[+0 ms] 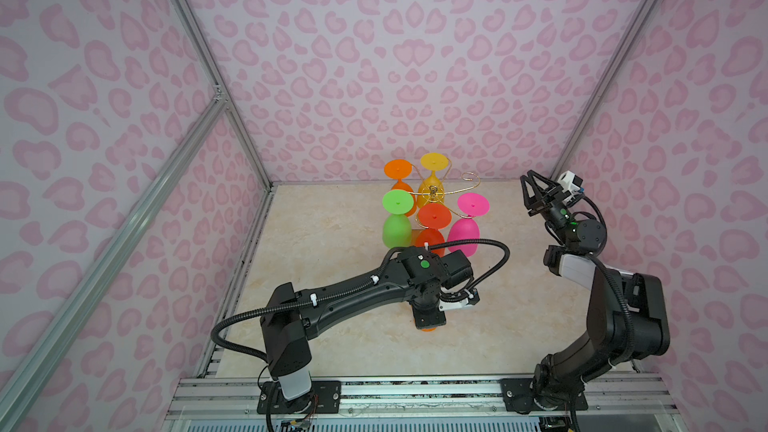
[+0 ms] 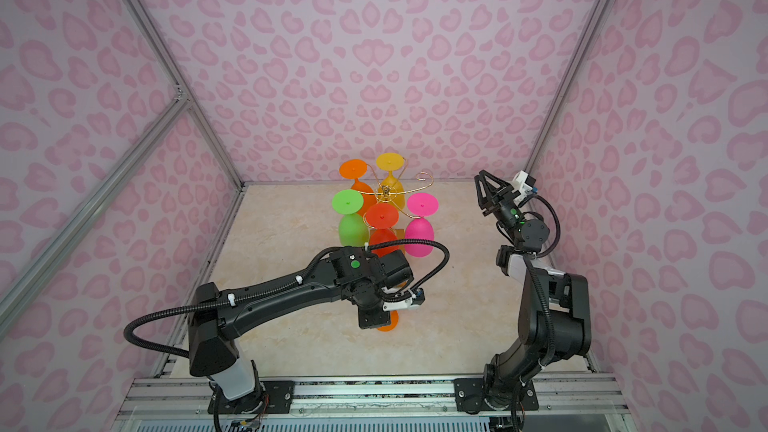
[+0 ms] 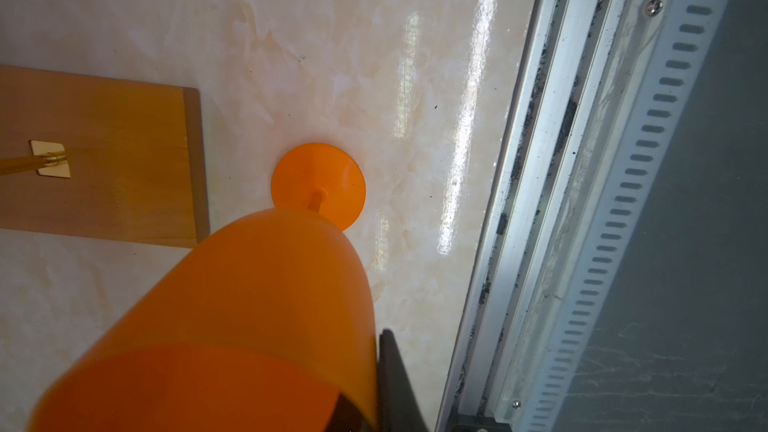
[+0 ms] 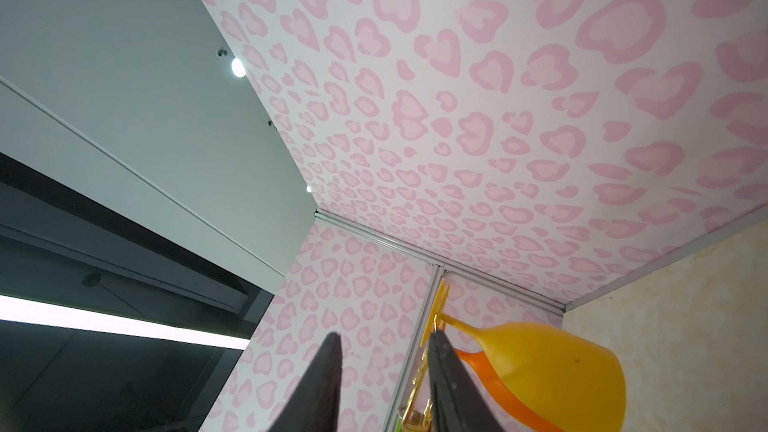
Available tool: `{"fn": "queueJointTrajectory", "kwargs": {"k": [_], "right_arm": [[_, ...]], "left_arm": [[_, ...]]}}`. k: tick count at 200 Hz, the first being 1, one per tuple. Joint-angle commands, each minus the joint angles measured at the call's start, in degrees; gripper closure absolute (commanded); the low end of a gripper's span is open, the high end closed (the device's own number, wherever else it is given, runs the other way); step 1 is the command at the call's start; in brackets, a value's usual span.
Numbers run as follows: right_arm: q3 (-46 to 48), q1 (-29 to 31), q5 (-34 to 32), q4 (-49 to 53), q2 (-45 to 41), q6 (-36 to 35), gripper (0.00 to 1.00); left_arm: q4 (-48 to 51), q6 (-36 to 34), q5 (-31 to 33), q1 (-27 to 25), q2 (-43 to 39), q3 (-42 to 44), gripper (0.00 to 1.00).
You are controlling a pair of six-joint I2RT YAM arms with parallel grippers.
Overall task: Take the wine glass off the wine glass rack
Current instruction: 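Set the orange glass upright on the table and open the left gripper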
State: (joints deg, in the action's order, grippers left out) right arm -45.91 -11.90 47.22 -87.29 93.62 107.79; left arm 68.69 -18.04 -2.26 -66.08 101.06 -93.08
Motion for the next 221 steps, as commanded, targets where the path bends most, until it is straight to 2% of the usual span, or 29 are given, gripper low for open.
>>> {"fn": "queueJointTrajectory", "kwargs": {"k": [1,54,99,149,152,160,221], "right_arm": [[0.3,0.0,0.9,-2.0,0.1,-0.7,0.65],[0.3,0.0,1.4,-2.0,0.0,-0.9,0.65],[0.1,0.0,1.9,-2.1,0.4,-1.0,0.64],[0.0,0.0,2.4,-2.0,0.4,-1.4,0.63],[-0.1,0.1,2.4,-2.0,0.5,-1.4,0.63],[0.0,0.0,2.5,-2.0,0.4,-1.4,0.63],[0.0,0.0,2.8,-2.0,0.3,-1.4,0.63]], "left_arm": [[1.3,1.0,1.5,-0.2,1.2,-0.3,0.99],[2.6,1.9,2.2,-0.4,2.7,-2.0,0.97],[4.5,2.7,2.7,-0.4,3.8,-4.0,0.78],[5.6,3.6,3.6,-0.4,3.5,-5.9,0.65],[5.7,3.8,3.6,-0.4,3.5,-6.1,0.6],[6.1,4.0,3.8,-0.4,3.3,-6.7,0.58],[6.1,4.6,5.4,-0.4,-2.6,-10.3,0.52]]}}
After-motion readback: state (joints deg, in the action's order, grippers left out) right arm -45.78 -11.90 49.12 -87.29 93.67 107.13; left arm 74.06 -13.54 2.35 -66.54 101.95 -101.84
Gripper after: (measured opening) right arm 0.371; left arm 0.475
